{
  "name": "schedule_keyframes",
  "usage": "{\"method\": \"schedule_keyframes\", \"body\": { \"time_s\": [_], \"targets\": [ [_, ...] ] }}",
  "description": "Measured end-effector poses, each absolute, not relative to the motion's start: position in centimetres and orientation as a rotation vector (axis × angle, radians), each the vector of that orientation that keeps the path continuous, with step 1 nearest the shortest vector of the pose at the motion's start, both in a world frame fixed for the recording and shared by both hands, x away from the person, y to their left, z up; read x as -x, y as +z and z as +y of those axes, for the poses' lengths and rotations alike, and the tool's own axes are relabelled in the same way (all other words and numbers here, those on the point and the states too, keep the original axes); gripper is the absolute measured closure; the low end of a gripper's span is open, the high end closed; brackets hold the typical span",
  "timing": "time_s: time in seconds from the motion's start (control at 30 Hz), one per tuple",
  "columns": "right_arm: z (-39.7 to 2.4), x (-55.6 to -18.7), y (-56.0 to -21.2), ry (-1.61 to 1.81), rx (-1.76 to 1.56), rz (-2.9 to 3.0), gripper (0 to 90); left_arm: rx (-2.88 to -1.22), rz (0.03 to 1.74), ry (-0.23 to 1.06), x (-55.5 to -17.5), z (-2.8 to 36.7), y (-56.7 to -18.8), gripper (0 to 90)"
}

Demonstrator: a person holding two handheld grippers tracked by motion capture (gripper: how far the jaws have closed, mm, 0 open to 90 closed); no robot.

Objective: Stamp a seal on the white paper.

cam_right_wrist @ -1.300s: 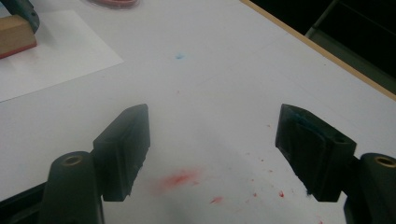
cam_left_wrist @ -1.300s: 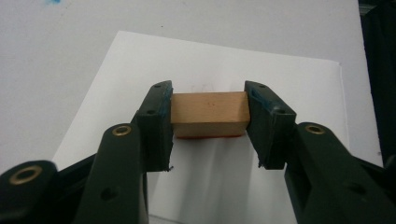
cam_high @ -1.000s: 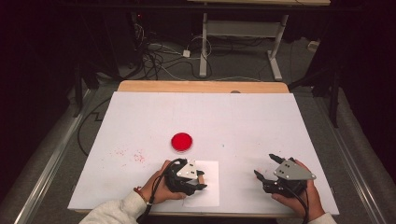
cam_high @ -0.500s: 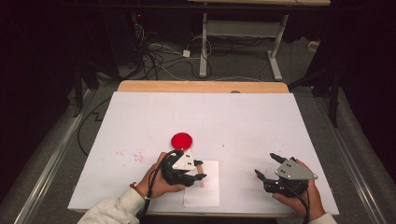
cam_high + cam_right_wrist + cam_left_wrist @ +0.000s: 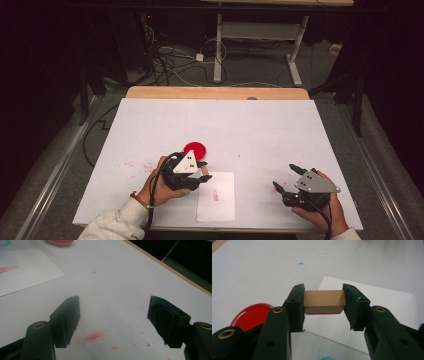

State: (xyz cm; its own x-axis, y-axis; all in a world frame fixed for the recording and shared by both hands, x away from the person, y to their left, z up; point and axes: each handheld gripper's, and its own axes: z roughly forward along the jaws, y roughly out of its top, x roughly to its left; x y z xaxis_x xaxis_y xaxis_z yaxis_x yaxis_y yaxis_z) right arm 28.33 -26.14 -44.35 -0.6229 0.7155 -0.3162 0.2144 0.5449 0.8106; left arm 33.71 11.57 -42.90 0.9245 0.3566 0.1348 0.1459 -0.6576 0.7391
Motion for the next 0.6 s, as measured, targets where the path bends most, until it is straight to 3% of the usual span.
{"method": "schedule_keyframes", "body": {
  "time_s": [0.6],
  "targets": [
    [-26.1,-28.5,-44.3,1.001,-0.748,2.134,26.8,-2.247,0.452,0.367,-35.8,13.2,-42.4,53.9]
  ]
}}
